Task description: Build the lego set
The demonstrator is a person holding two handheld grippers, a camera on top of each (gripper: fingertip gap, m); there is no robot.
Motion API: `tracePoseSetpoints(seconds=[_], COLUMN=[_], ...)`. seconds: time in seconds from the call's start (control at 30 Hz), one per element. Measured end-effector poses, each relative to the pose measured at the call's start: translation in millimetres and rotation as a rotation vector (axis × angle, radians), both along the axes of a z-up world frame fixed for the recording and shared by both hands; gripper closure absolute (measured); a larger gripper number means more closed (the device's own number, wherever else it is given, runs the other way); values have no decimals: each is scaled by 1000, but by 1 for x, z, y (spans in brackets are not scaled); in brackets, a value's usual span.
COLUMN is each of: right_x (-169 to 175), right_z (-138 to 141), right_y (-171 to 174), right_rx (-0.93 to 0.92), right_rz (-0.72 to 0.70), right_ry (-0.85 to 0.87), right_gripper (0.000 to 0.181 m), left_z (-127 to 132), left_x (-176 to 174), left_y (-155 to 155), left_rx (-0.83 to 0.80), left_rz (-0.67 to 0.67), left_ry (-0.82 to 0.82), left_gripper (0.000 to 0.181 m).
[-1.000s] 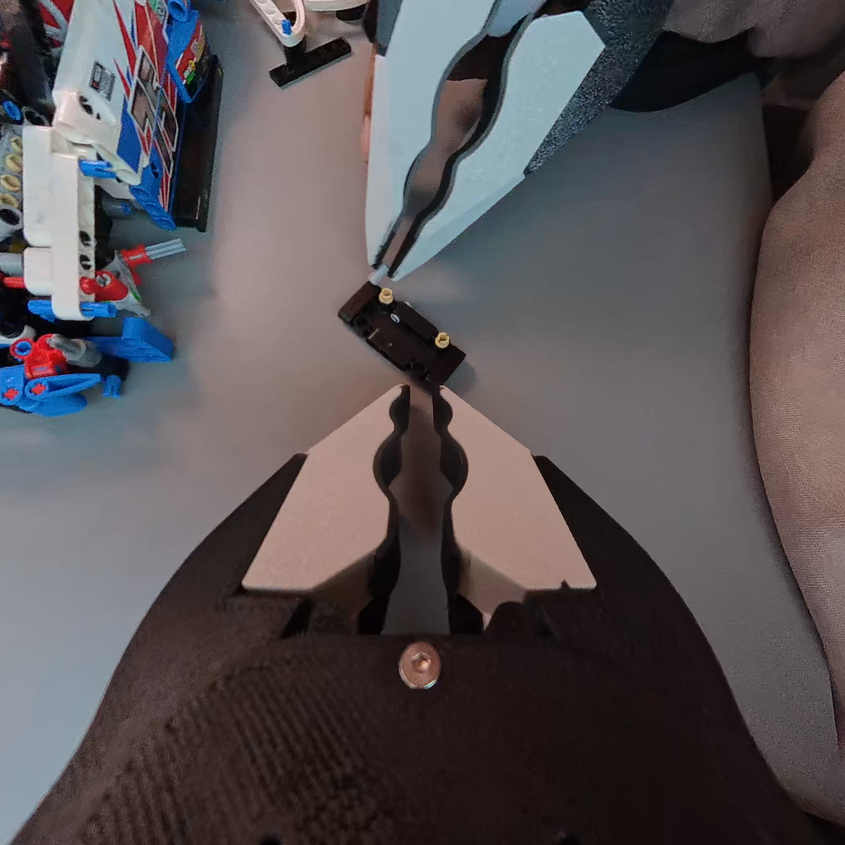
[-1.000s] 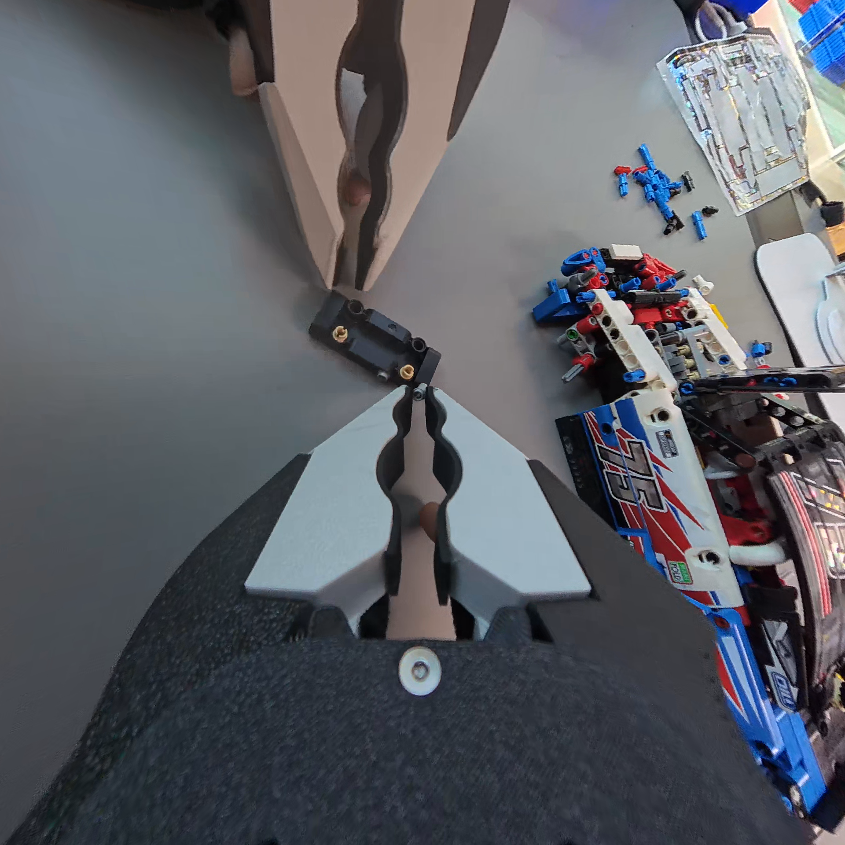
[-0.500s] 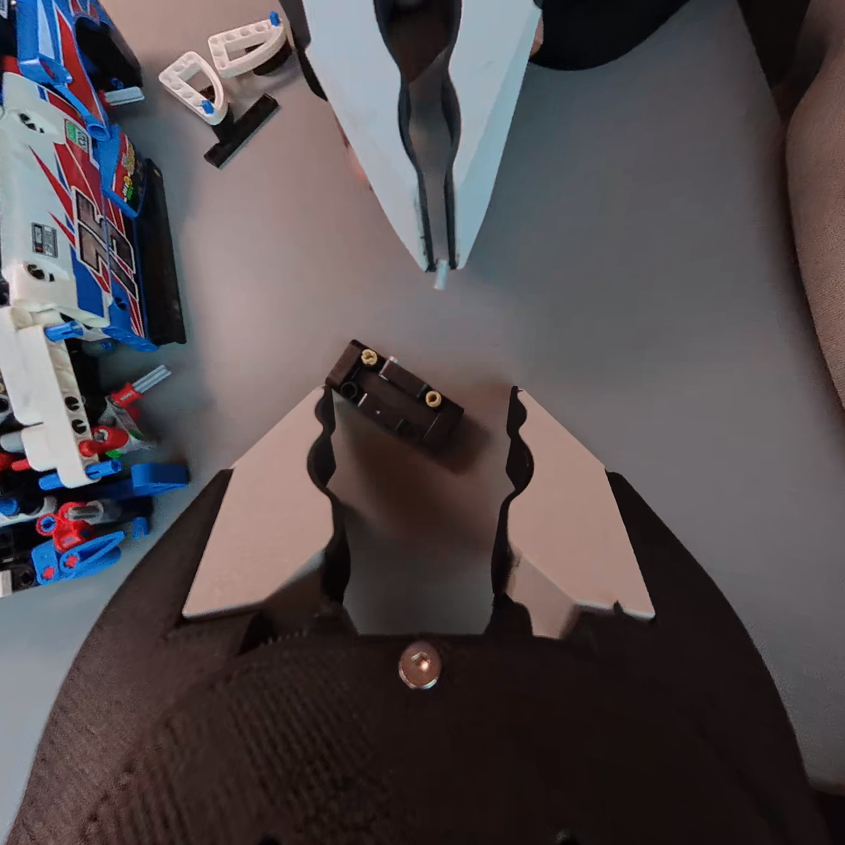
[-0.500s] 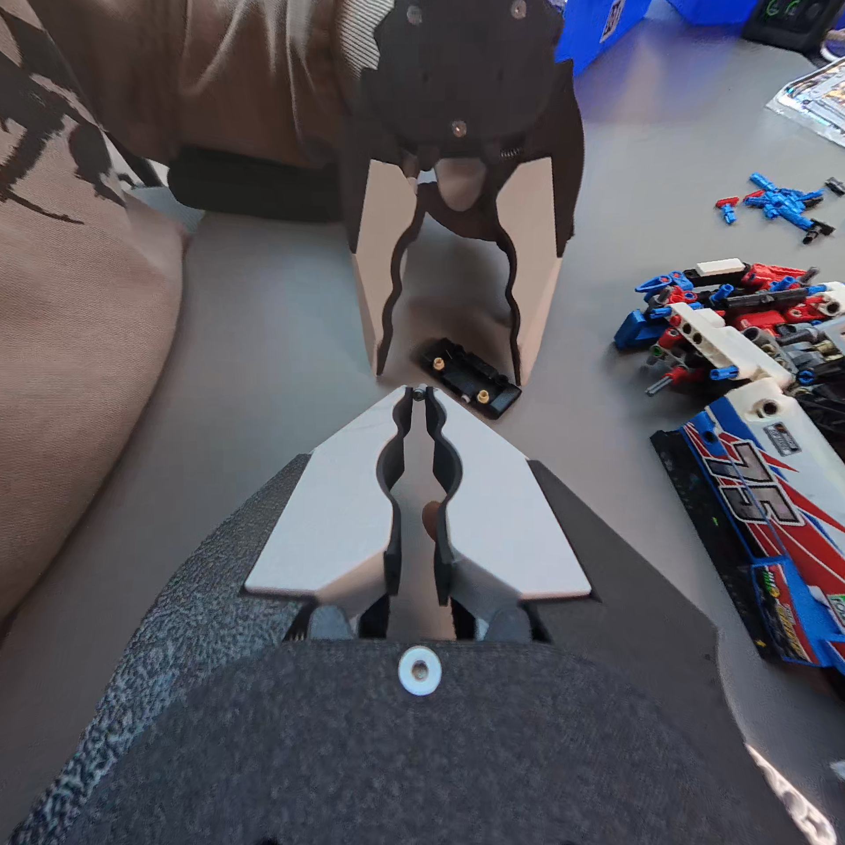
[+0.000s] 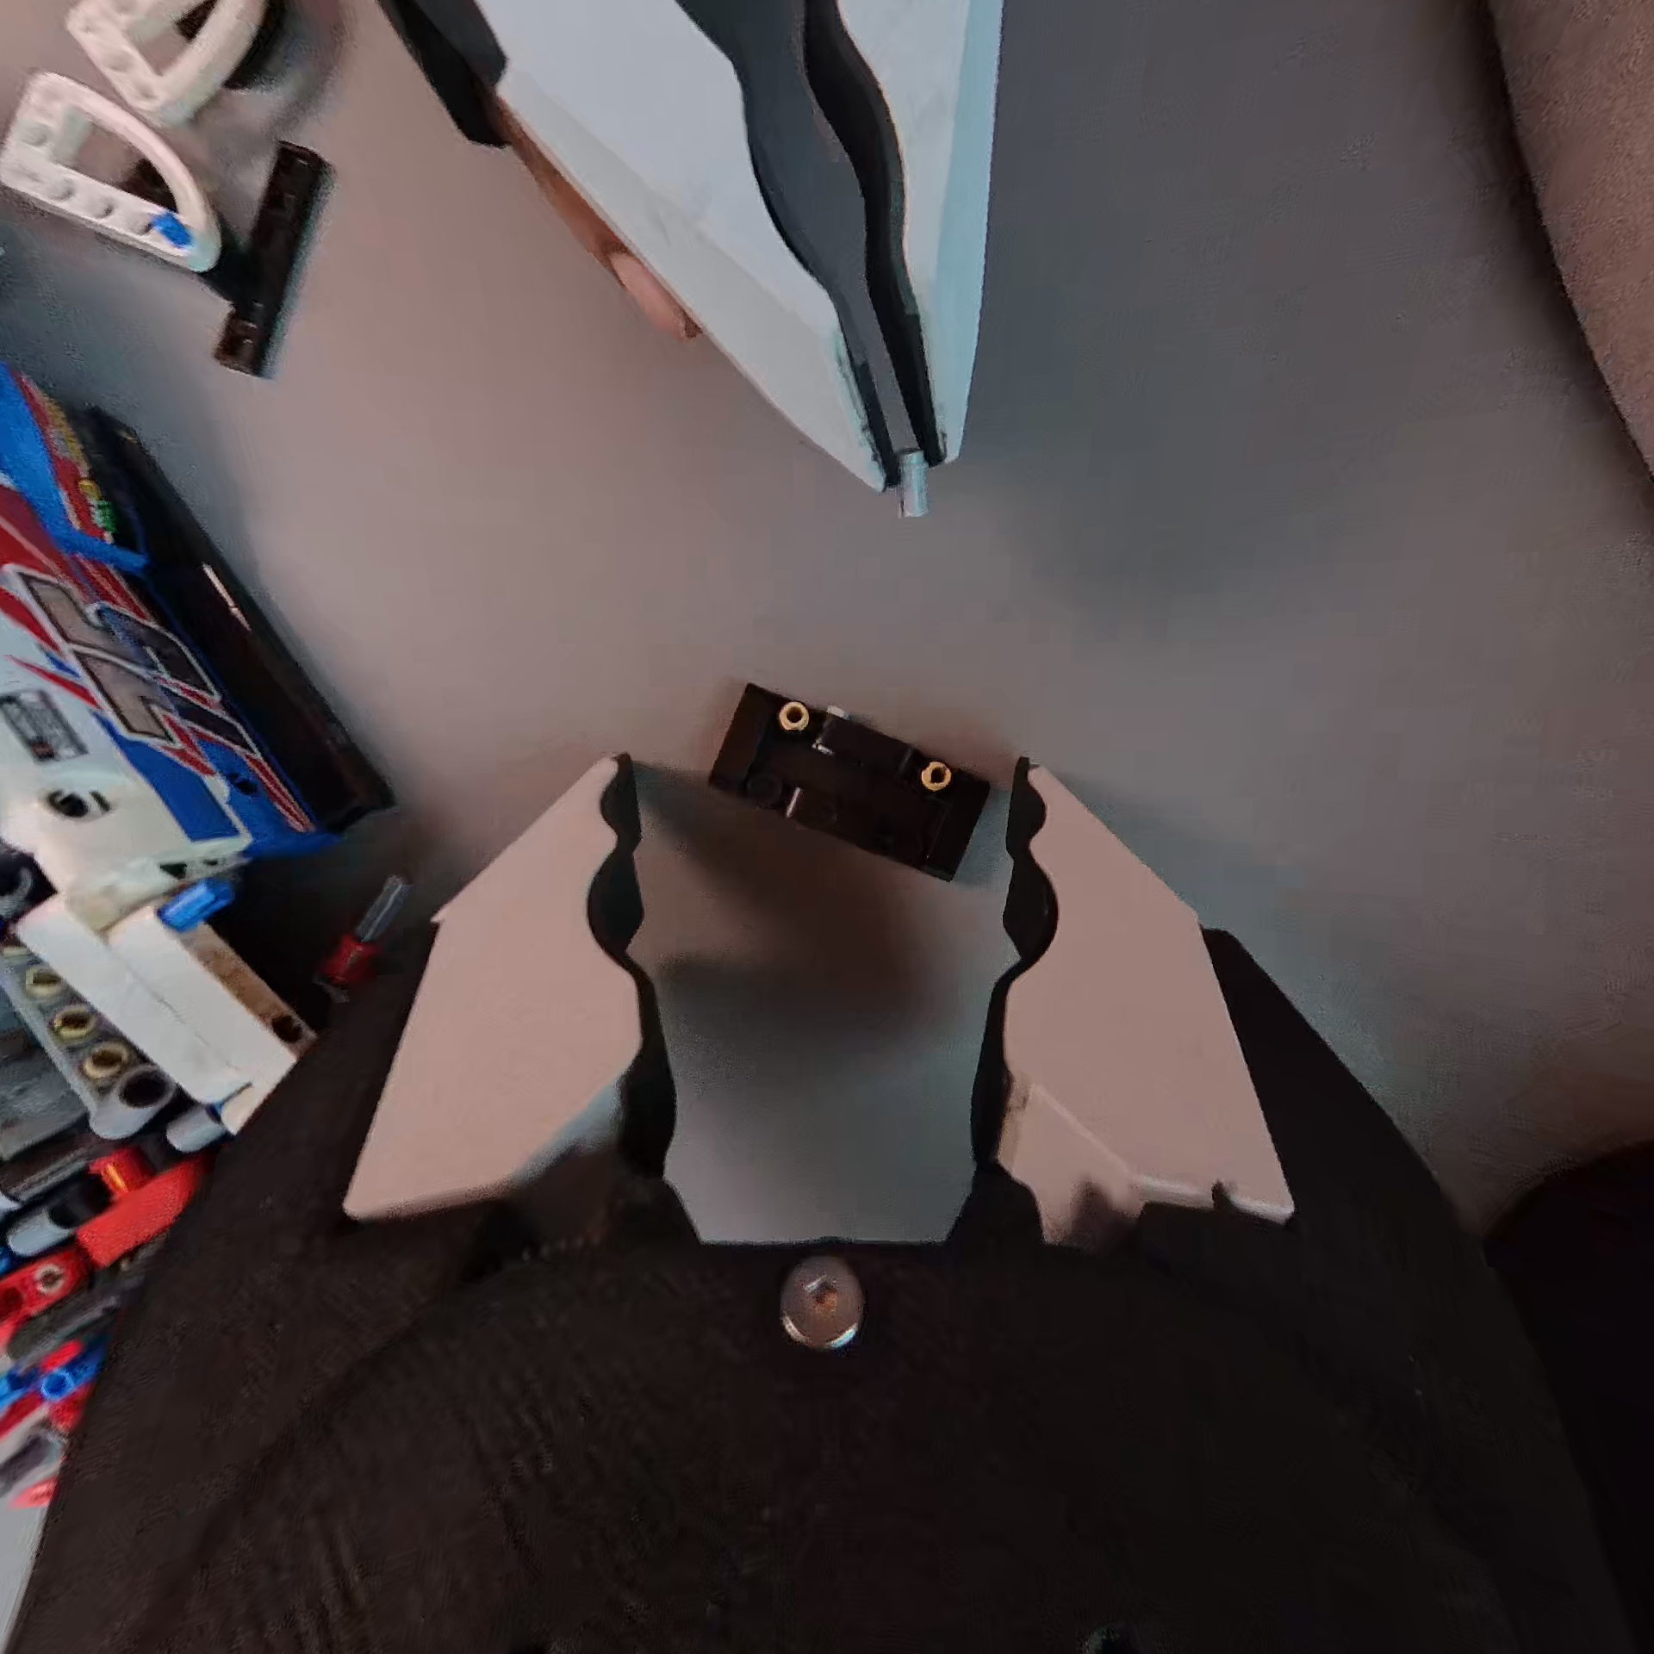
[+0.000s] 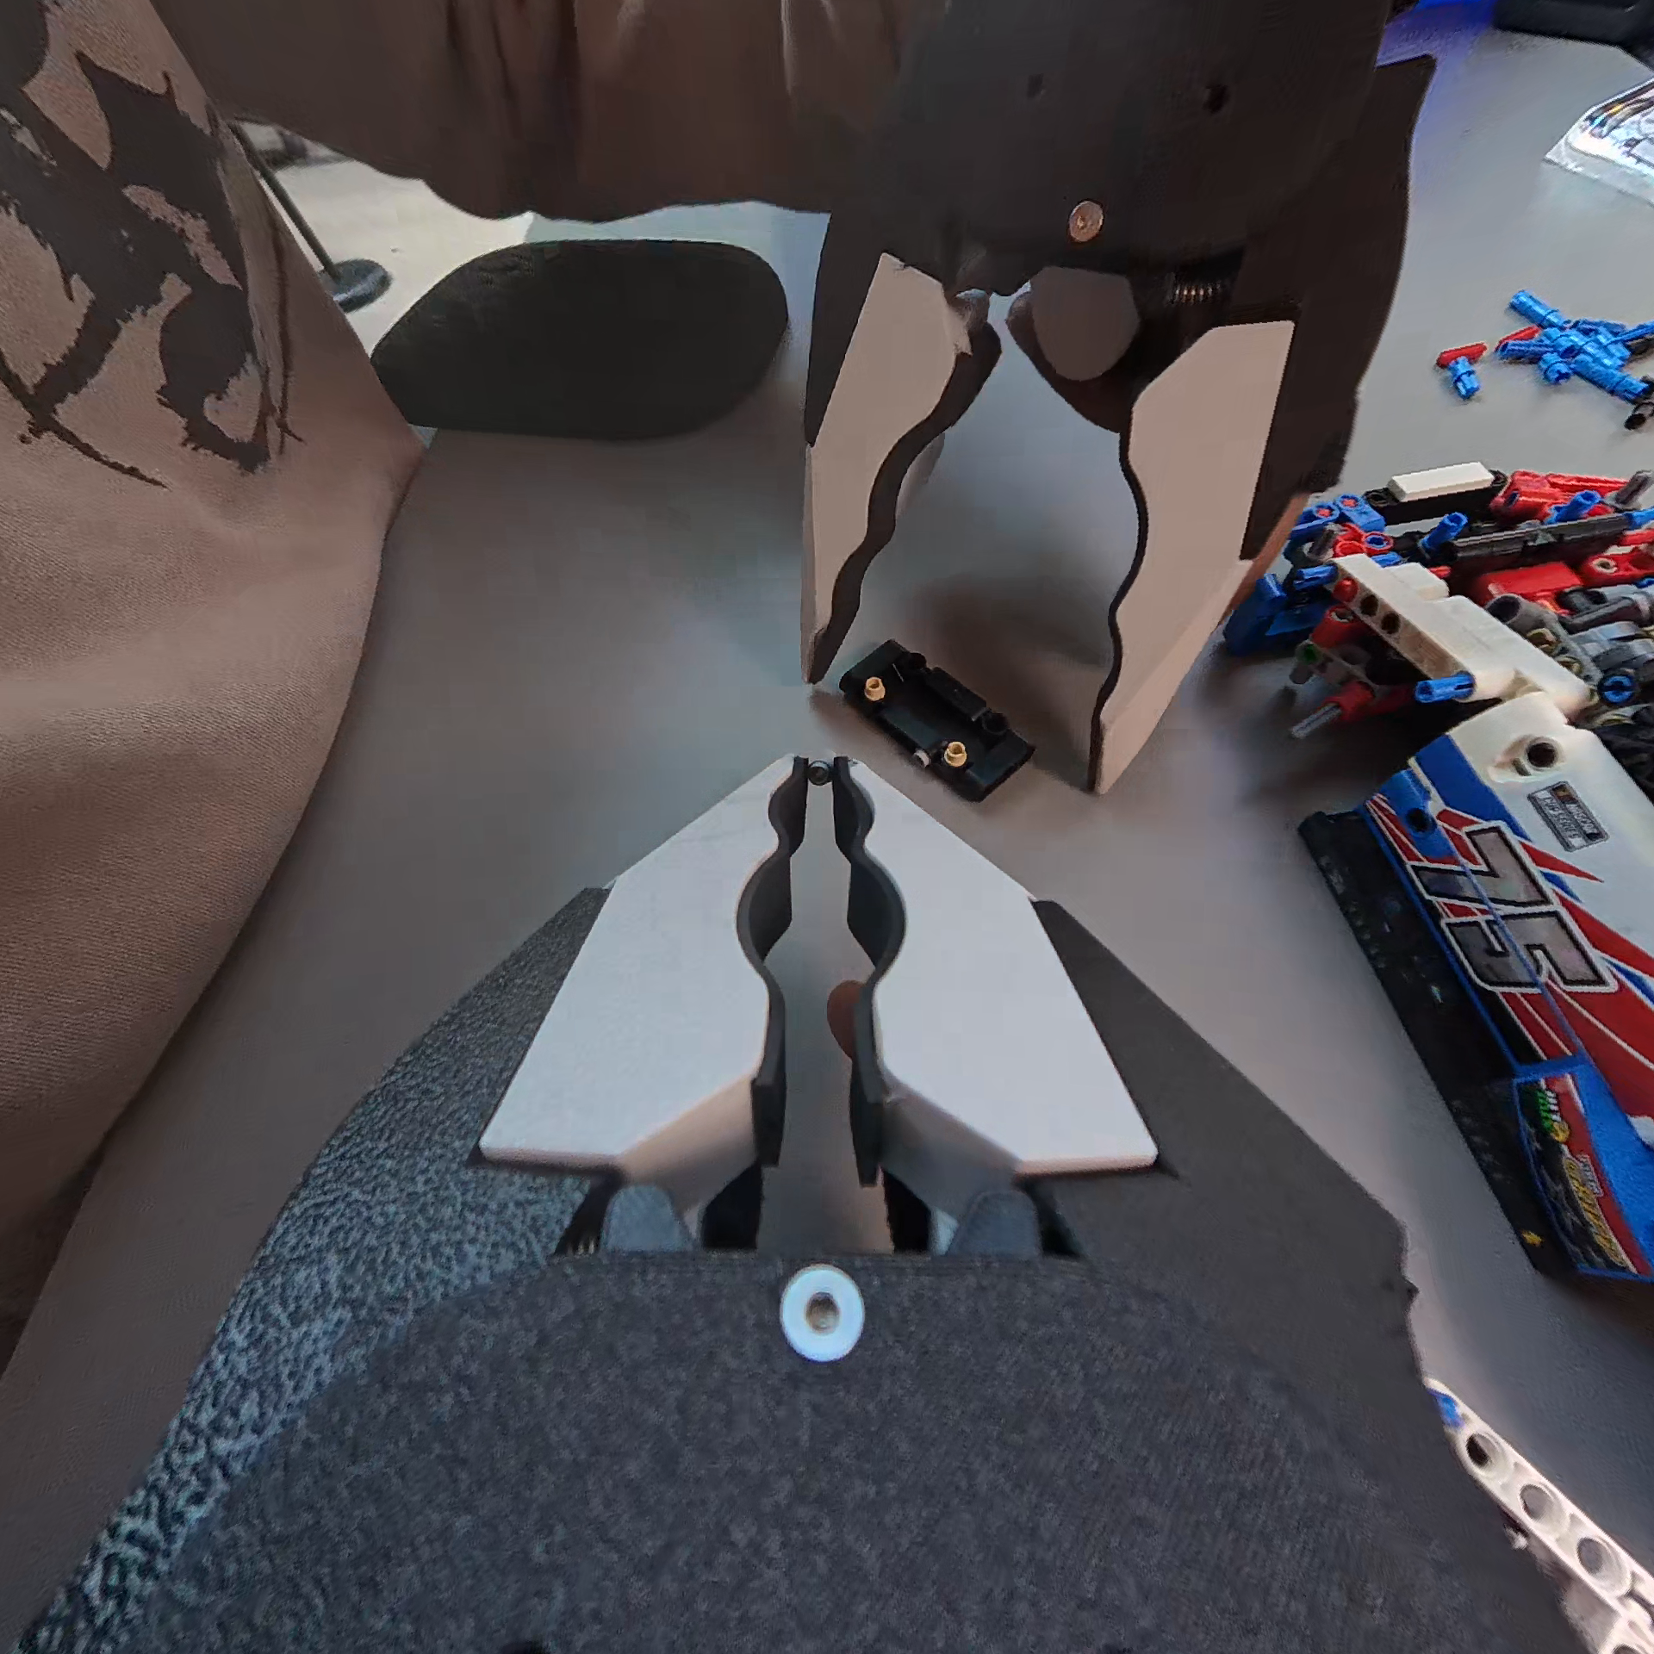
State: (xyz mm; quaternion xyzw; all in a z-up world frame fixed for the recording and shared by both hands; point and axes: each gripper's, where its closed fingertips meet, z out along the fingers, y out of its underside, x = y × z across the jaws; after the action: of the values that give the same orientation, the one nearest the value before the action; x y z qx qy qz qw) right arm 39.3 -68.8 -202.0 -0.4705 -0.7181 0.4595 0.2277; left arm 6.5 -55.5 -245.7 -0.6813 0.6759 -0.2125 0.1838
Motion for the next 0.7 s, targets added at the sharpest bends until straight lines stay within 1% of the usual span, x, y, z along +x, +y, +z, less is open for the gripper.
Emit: tracePoseSetpoints(seconds=[0.07,0.17,0.27,0.33,0.37,0.43,0.5,0.6,0.7], right_x=[1,2,2,2,2,1,-1,-6,-13], right_z=[-1,-2,0,2,4,6,10,20,35], right_y=[-1,-1,-1,-2,-2,-3,-1,2,8], right_rx=[-5,1,0,-3,-6,-7,-4,-26,-84], right_rz=[6,9,10,11,14,10,-6,-45,-102], right_ry=[-7,-15,-7,2,6,17,38,90,151], right_gripper=[179,179,179,179,179,179,179,179,179], left_z=[0,0,-1,0,1,1,6,37,60], left_x=[-2,-6,-6,-3,-1,0,1,10,2], left_y=[-1,-3,-6,-11,-13,-13,-11,-3,7], left_rx=[-17,-13,29,27,26,35,85,181,337], left_rz=[-63,-117,-123,-93,-65,27,141,373,593], left_ry=[54,112,110,67,42,-1,-73,-332,-443], left_gripper=[98,99,101,113,122,122,122,122,122])
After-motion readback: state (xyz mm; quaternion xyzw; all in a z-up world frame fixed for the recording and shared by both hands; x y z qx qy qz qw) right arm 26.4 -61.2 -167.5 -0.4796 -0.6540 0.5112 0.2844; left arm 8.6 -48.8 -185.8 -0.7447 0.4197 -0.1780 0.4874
